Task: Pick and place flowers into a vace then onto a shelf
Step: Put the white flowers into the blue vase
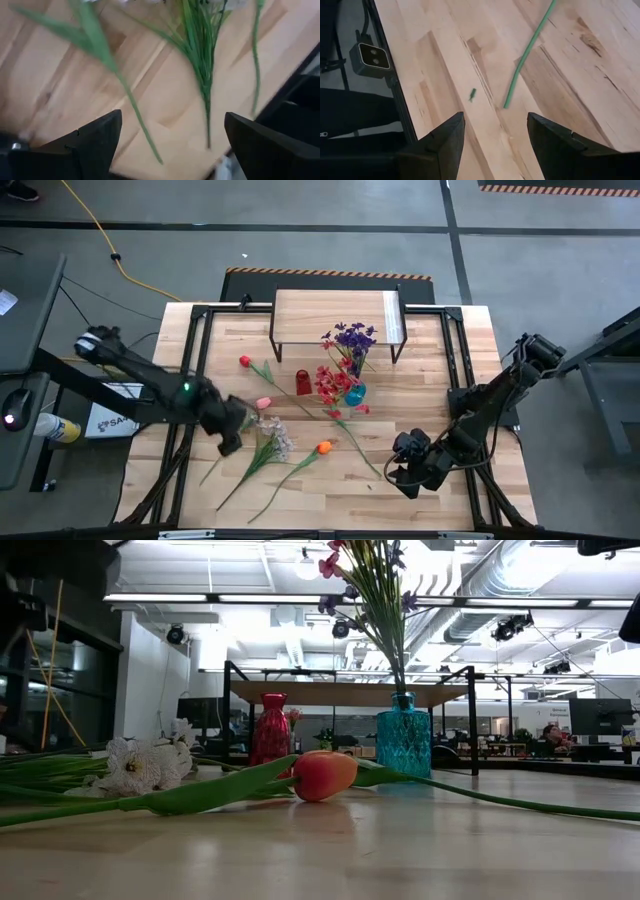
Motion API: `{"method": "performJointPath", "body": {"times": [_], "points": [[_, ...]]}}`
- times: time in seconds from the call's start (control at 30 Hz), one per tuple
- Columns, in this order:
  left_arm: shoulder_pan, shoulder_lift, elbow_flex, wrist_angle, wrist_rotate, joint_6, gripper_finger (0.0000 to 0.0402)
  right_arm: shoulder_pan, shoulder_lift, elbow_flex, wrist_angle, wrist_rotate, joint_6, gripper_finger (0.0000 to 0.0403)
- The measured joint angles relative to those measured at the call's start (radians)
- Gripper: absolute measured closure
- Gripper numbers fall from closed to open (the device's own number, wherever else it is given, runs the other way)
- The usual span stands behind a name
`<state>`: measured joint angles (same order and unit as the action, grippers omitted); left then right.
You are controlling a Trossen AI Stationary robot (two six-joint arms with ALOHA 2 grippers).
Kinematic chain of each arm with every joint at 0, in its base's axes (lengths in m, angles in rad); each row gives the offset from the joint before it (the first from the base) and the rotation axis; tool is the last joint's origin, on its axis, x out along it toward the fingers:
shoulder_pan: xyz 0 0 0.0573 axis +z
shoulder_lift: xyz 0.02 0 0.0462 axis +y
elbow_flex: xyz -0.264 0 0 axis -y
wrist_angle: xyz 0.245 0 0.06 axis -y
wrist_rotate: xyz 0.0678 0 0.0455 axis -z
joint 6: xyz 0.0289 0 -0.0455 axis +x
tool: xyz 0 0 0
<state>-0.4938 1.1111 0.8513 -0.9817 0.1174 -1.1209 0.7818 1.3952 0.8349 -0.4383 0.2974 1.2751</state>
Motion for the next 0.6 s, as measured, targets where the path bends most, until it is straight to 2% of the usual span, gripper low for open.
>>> {"method": "performJointPath", "body": {"times": [0.13,0.3,0.6], "points": [[-0.110,0.092,0.000,0.129,-0.120,-0.029,0.0016,0.000,0.000,0.000,-0.009,-0.009,-0.005,0.0196],[-0.182,0.124,0.001,0.184,-0.197,-0.114,0.0016,0.000,0.000,0.000,-0.016,-0.018,-0.030,0.0196],[-0.208,0.259,0.001,0.335,-0.254,-0.145,0.0016,0.000,0.000,0.000,-0.010,-0.016,-0.053,0.0196]]}}
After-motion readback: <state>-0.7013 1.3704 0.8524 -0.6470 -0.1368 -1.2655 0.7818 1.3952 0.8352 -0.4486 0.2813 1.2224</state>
